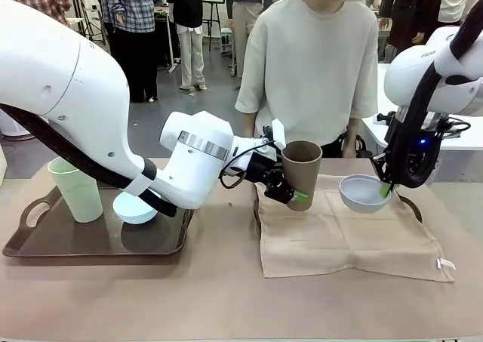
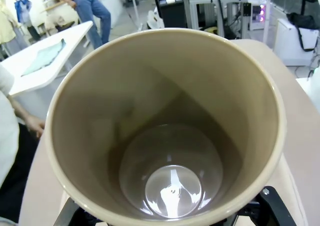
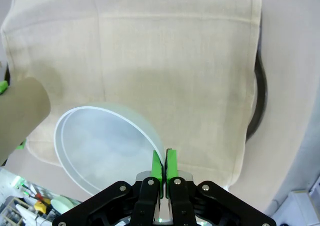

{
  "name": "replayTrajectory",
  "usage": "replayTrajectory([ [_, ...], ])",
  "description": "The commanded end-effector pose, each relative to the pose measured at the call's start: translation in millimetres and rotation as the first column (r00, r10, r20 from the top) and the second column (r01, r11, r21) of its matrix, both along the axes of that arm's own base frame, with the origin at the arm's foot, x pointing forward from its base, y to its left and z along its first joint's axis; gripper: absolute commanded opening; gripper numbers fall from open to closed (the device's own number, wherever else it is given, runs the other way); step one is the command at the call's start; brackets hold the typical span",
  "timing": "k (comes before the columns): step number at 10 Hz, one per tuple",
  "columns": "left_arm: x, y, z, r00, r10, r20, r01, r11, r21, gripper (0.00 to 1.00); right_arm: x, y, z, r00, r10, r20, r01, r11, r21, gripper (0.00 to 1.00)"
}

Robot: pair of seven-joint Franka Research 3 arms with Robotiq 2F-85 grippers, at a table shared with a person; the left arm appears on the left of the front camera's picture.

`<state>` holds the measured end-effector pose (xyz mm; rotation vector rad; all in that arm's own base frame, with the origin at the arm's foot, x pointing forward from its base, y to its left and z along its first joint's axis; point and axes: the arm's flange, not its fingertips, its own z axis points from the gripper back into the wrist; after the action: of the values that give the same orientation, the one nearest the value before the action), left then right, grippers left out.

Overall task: Set up a tray with a mat and arrange the tableware.
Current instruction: Place the Picnic Bowl and Reusable plastic cup back onto the Handle tray in front of the human's position.

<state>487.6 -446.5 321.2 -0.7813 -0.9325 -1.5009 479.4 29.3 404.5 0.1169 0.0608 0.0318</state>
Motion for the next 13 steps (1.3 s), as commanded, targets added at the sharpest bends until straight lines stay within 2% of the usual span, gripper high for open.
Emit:
replayTrajectory([
  [1, -1, -5, -5, 1.000, -0.015, 0.007, 0.015, 1.000, 0.005, 0.83, 13, -2, -21, 0.999, 0.025, 0.024, -0.026, 0.999, 0.039, 0.04],
  [6, 1, -9, -14, 0.999, -0.038, 0.017, 0.036, 0.998, 0.061, 0.83, 19, -4, -31, 0.997, 0.034, 0.074, -0.038, 0.998, 0.056, 0.04],
  [8, 5, -11, -20, 0.998, -0.037, 0.045, 0.034, 0.996, 0.079, 0.83, 21, -4, -38, 0.997, 0.045, 0.070, -0.049, 0.997, 0.058, 0.04],
  [13, 8, -12, -25, 0.999, -0.029, 0.045, 0.026, 0.996, 0.083, 0.83, 19, -1, -53, 0.997, 0.066, 0.042, -0.068, 0.996, 0.050, 0.04],
])
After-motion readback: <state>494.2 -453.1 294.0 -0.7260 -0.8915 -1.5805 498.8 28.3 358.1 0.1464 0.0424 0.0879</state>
